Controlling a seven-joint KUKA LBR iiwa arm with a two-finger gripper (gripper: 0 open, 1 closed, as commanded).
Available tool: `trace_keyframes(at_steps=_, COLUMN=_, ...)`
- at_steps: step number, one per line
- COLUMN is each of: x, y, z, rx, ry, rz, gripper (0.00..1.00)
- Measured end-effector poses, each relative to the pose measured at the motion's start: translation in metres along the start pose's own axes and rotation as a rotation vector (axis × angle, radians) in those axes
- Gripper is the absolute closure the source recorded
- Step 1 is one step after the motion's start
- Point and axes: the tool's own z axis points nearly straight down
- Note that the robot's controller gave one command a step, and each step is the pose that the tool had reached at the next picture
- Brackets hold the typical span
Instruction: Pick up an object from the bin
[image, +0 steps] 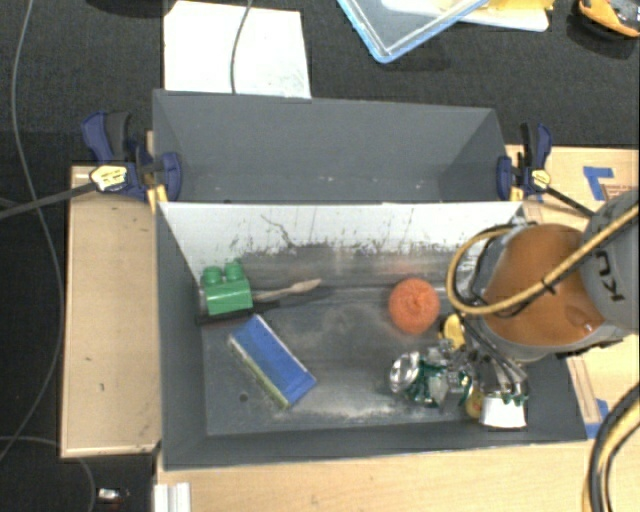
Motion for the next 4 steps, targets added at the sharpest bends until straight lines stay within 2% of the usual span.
trace_keyframes(at_steps=1, x=0.000, y=0.000, z=-0.051, rx=-0.001, ry=0.003, rz=-0.001, gripper=1.00)
trace_keyframes(at_steps=2, x=-0.002, y=0.000, z=-0.071, rx=0.000, ry=-0.007, rz=-0.001, gripper=1.00)
trace_keyframes(at_steps=4, x=-0.002, y=0.000, z=-0.120, rx=-0.001, ry=-0.001, rz=-0.001, gripper=1.00)
